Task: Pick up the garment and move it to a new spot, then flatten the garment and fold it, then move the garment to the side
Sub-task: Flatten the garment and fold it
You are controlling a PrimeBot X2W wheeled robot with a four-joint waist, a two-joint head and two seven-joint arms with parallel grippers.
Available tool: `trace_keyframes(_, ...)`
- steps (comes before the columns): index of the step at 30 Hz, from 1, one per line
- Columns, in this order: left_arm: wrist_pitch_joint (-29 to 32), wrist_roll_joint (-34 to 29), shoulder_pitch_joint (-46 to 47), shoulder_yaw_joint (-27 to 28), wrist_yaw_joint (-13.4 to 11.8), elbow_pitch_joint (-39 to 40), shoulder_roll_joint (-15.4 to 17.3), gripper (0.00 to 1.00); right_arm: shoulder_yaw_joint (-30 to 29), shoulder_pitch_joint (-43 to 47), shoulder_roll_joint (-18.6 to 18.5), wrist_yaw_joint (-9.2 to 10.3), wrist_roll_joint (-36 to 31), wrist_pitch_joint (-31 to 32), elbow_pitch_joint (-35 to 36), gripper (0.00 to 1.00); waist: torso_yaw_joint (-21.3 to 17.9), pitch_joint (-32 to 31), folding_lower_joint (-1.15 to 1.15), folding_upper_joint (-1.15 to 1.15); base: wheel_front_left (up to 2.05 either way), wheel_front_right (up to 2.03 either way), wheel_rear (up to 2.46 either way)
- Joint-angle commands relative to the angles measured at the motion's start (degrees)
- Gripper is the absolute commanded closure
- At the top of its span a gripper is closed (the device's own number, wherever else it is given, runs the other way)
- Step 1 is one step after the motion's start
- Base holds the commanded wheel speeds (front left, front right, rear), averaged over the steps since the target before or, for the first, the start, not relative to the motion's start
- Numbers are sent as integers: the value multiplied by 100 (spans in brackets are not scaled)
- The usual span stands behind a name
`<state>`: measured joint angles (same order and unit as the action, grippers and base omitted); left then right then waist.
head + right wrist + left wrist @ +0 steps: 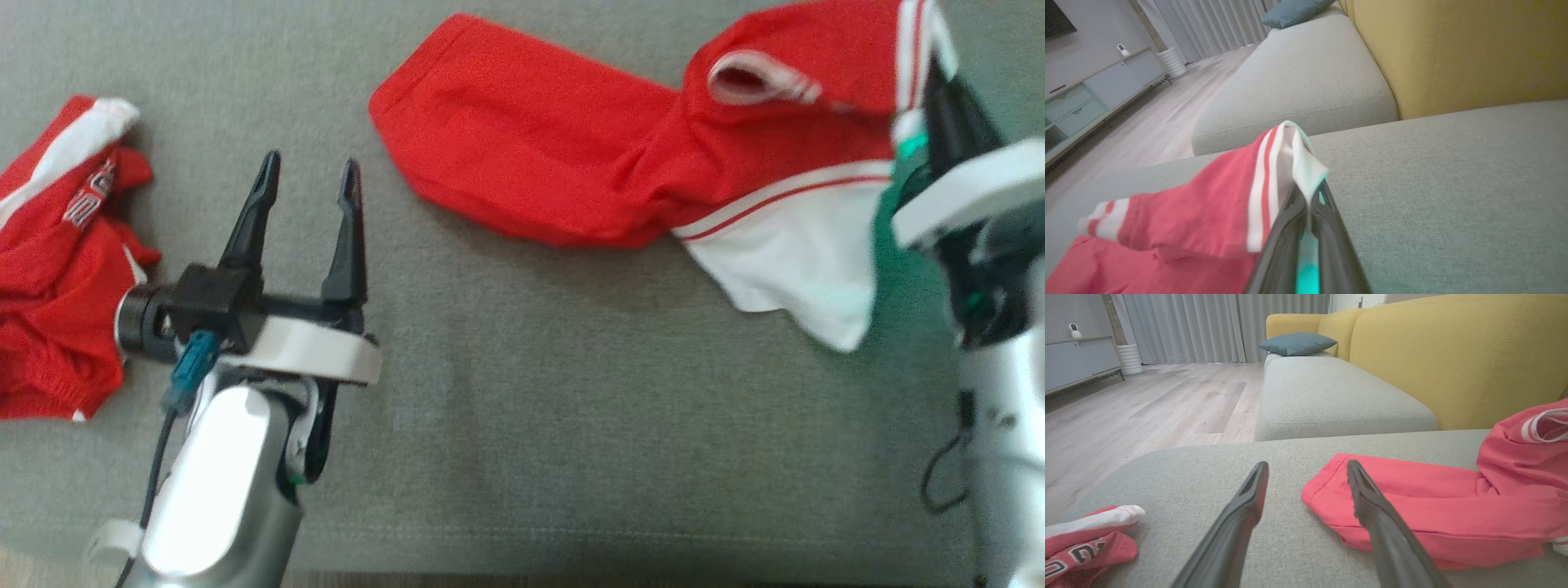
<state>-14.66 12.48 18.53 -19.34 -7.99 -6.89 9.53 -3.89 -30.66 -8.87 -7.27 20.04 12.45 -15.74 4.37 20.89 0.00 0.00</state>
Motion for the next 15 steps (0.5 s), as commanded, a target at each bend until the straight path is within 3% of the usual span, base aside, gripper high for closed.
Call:
trace_keyframes(1, -33, -72, 237, 212, 29, 211, 43, 0, 76, -312, -122, -22, 77, 55, 44, 100, 135, 172, 0, 0, 0, 0, 0)
trace_keyframes(9, -33, -169, 423, 212, 136, 174, -143, 0, 89, -1329, -616, -22, 382, -4, -1203, 100, 303, 452, 0, 0, 0, 0, 0)
trace_keyframes(10, -34, -181, 429, 215, 149, 164, -160, 0, 133, -1410, -653, -22, 412, -53, -1357, 62, 308, 462, 0, 0, 0, 0, 0)
trace_keyframes(11, -34, -192, 432, 220, 161, 154, -175, 0, 202, -1477, -695, -22, 409, -132, -1482, 0, 311, 466, 0, 0, 0, 0, 0)
trace_keyframes(15, -34, -231, 405, 256, 201, 106, -219, 0, 480, -1547, -777, -22, 347, -641, -1766, 0, 291, 398, 0, 0, 0, 0, 0)
